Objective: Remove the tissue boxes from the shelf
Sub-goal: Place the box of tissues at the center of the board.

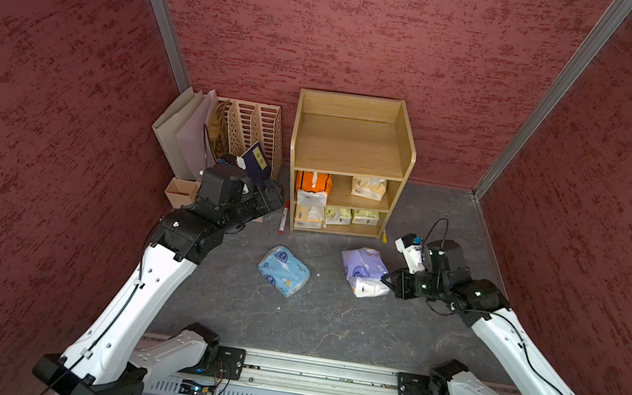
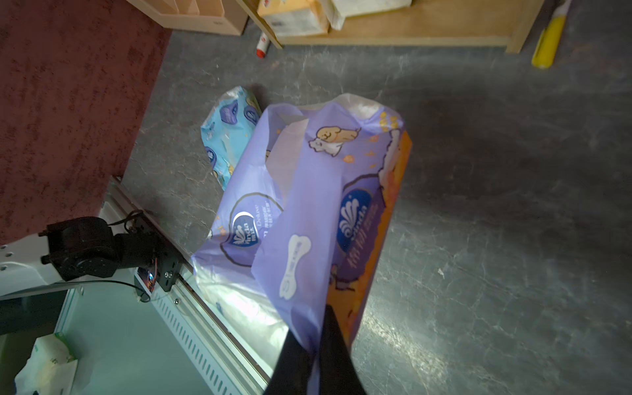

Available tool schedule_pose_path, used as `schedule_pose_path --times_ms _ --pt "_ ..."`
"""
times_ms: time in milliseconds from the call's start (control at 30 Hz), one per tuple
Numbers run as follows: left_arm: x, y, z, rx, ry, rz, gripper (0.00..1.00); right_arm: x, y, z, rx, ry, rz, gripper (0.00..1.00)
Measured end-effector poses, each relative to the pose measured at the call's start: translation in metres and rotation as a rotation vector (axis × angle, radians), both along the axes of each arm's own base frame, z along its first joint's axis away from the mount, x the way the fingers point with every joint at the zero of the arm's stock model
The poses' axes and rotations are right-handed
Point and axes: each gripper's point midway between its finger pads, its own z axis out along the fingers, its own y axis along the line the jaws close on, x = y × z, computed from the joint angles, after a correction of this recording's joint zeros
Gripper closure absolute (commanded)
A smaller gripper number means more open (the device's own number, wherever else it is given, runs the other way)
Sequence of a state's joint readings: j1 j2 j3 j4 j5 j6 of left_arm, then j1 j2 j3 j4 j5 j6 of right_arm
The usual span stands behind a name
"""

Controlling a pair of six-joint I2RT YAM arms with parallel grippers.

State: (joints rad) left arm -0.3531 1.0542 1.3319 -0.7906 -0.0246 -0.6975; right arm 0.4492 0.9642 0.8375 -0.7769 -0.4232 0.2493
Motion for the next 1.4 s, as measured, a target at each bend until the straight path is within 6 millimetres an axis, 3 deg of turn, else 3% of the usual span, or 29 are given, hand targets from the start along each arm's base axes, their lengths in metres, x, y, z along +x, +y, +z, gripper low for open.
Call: schedule_pose_path --times_ms 100,367,500,567,633,700,833,967,1133,1233,1400 --pt "0.002 -0.002 0.005 -0.010 -0.019 -0.003 0.00 -0.003 -0.001 -0.026 -0.019 0.066 -0.015 1.00" --pt "0.002 -0.023 0.005 -0.015 -0.031 -0.058 0.00 0.010 0.004 -0.054 -0.013 0.105 -0.074 1.00" --pt "0.000 -0.026 0.000 -0.018 -0.022 -0.065 0.00 0.005 -0.004 -0.070 -0.029 0.121 -0.128 0.88" --pt "-0.001 -0.028 -0.001 -0.017 -0.019 -0.069 0.00 0.004 -0.007 -0.069 -0.025 0.114 -0.150 0.81" --pt "-0.002 -0.031 -0.002 -0.022 -0.016 -0.074 0.00 0.006 -0.008 -0.065 -0.019 0.100 -0.167 0.63" --pt "-0.003 -0.034 -0.002 -0.024 -0.016 -0.080 0.00 0.007 -0.011 -0.066 -0.030 0.097 -0.186 0.53" --pt "-0.003 -0.037 -0.002 -0.023 -0.020 -0.083 0.00 0.010 -0.020 -0.066 -0.077 0.095 -0.229 0.48" --pt "-0.001 -0.037 -0.002 -0.026 -0.026 -0.078 0.00 0.018 -0.022 -0.045 -0.075 0.056 -0.259 0.49" --pt "0.000 -0.037 -0.018 -0.036 -0.005 -0.059 0.00 0.024 -0.005 -0.018 -0.022 0.018 -0.236 0.51" --pt "-0.001 -0.036 -0.030 -0.038 0.022 -0.048 0.00 0.016 0.016 -0.028 -0.027 0.054 -0.177 0.51" --pt "-0.001 -0.036 -0.031 -0.044 0.024 -0.043 0.00 -0.003 0.058 -0.062 -0.089 0.136 -0.058 0.51"
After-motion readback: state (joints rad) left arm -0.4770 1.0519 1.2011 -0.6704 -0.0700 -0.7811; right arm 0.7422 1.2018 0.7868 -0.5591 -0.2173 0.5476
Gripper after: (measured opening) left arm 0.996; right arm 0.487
